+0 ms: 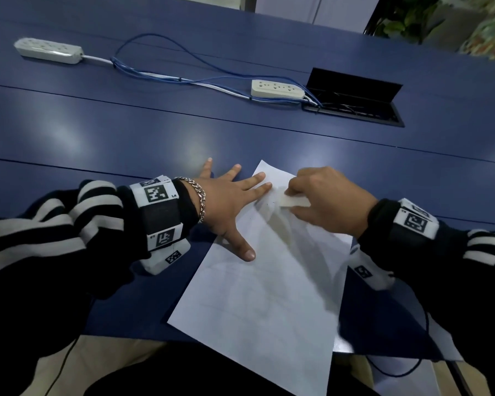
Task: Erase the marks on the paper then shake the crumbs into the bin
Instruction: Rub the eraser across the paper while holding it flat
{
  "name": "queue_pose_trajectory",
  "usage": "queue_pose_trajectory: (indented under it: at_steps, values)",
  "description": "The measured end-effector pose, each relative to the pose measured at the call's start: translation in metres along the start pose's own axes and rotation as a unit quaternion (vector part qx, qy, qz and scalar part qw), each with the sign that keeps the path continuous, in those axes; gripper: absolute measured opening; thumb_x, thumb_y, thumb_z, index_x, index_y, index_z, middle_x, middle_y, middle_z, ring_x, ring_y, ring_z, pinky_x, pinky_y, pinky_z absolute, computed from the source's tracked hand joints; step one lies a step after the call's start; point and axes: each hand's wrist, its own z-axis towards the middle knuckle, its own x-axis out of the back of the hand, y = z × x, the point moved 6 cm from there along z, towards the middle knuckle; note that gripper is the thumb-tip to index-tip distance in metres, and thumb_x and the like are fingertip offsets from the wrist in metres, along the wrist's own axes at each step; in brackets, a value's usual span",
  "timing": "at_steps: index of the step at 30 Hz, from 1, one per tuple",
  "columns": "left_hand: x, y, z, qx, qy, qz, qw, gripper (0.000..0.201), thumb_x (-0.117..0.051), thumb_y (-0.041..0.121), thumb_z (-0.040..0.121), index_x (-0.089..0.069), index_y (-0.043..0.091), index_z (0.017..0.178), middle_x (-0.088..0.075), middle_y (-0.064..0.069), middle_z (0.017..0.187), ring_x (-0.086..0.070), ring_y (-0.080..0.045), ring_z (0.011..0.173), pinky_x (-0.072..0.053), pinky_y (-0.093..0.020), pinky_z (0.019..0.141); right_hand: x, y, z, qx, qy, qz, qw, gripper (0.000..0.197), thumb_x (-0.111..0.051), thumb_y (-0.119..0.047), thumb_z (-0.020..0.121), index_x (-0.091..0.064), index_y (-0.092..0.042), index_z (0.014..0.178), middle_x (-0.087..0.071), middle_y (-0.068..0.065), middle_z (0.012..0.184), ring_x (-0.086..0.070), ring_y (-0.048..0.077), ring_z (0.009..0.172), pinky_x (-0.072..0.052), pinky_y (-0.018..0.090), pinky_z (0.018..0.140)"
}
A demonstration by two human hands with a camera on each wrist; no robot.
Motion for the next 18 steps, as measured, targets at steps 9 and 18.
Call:
queue_pose_trajectory:
  at_steps: [9,18]
  values:
    - [-0.001,0.0,0.002,0.005,0.013,0.009,1.0,0.153,-0.051,0.109,0.045,0.027,0.043,0.158,0.032,0.024,0.166,0.021,-0.029,0.159,0.013,-0.078,0.115,-0.01,-0.013,-0.009,-0.001,0.002,0.012,1.0,0.031,-0.063,-0.042,0.092,-0.068,-0.015,0.105,-0.061,0.004,0.098,-0.061,0.028,0.092,-0.047,0.038,0.078]
    - [-0.005,0.0,-0.011,0.004,0.079,0.032,0.996,0.147,-0.038,0.111,0.054,0.013,0.03,0.165,0.001,-0.007,0.171,0.006,-0.033,0.158,0.009,-0.058,0.126,-0.014,0.027,-0.017,-0.048,0.017,0.041,0.998,0.031,-0.066,-0.046,0.092,-0.066,-0.02,0.109,-0.064,-0.003,0.105,-0.059,0.02,0.099,-0.046,0.033,0.084]
